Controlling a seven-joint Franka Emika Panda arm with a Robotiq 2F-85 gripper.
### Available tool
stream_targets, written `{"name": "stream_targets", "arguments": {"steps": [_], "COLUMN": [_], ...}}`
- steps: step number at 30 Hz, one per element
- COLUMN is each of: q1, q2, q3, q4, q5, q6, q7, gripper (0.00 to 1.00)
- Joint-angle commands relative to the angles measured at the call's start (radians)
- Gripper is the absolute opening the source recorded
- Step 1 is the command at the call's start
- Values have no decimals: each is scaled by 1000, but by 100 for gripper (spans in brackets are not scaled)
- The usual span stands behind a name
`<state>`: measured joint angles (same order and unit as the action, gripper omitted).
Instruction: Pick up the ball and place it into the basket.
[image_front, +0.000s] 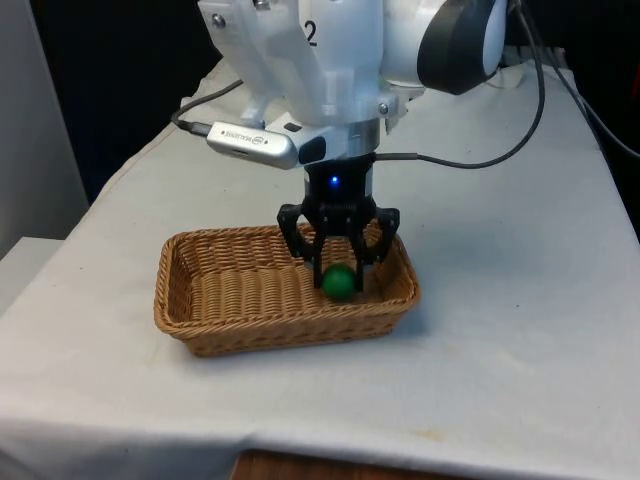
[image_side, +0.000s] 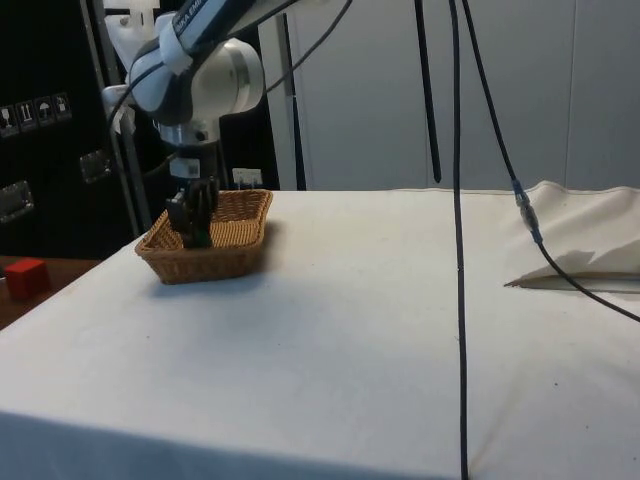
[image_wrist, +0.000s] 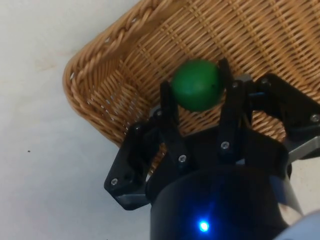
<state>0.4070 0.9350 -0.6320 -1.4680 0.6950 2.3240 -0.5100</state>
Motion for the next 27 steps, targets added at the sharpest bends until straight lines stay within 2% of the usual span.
{"name": "stream_targets", "arguments": {"steps": [1, 6, 7, 8, 9, 15, 16, 17, 19, 24, 26, 27], "q1": [-3, -2, 0, 0, -1, 0, 0, 0, 0, 1, 9, 3], "q2": [4, 4, 3, 3, 3, 3, 3, 3, 2, 2, -16, -3], "q3": [3, 1, 0, 0, 0, -1, -1, -2, -1, -2, -14, -7], "q4": [4, 2, 0, 0, 1, 1, 1, 0, 1, 0, -4, 2], "q5": [4, 1, 0, 0, 1, 0, 0, 0, 0, 0, -7, 0], "q6": [3, 1, 0, 0, 0, 0, 0, 0, 0, 0, -13, -2], "q7": [-1, 0, 0, 0, 0, 0, 0, -1, 0, 0, 7, 1], "gripper": [1, 1, 3, 14, 14, 66, 88, 96, 100, 100, 100, 100]}}
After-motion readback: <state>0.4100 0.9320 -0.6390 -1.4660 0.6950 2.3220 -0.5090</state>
